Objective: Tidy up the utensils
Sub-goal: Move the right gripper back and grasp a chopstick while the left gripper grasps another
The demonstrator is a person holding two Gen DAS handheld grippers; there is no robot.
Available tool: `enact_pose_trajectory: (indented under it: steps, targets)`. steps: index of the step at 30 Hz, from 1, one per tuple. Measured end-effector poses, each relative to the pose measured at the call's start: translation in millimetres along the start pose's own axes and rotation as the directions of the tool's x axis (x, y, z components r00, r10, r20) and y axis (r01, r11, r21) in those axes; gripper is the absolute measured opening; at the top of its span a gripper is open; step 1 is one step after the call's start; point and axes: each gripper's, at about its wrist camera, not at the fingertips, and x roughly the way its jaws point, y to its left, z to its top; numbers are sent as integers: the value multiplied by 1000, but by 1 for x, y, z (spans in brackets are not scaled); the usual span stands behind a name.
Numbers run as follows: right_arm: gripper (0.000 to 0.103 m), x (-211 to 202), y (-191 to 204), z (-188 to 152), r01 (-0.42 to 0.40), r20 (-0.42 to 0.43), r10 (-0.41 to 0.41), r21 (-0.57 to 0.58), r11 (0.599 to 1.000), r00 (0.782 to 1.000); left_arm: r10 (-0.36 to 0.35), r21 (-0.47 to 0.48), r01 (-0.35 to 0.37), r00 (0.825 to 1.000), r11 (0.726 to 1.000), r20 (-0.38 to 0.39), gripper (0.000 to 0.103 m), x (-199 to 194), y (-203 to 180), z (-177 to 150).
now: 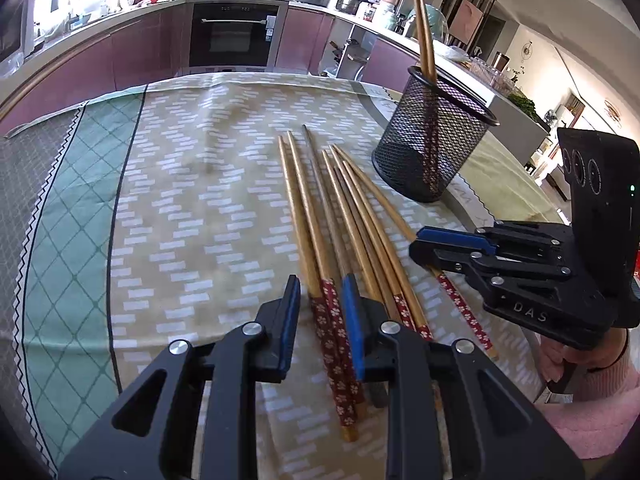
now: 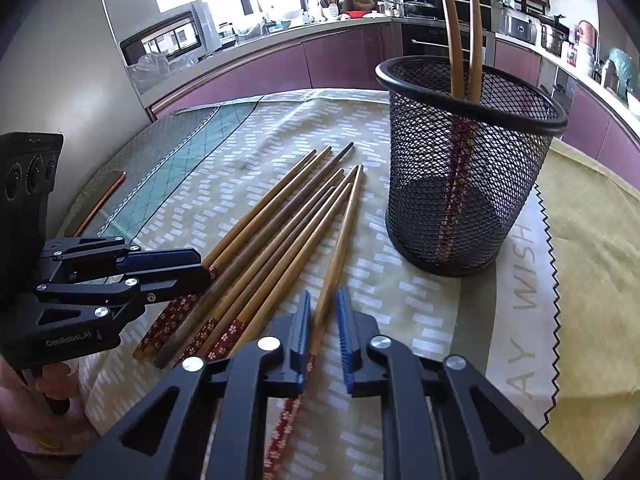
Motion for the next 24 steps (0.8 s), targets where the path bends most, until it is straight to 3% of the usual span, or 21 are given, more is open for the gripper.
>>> enact_pose_trajectory:
  steps: [11, 24]
  targets:
    - [8, -4, -8, -2, -40, 3, 40, 47, 998, 999, 36, -5, -36, 999, 999, -3, 19, 7, 17, 16]
    - [8, -4, -10, -2, -46, 1, 46, 44, 998, 999, 60, 58, -60, 998, 997, -3, 21, 14, 10, 23]
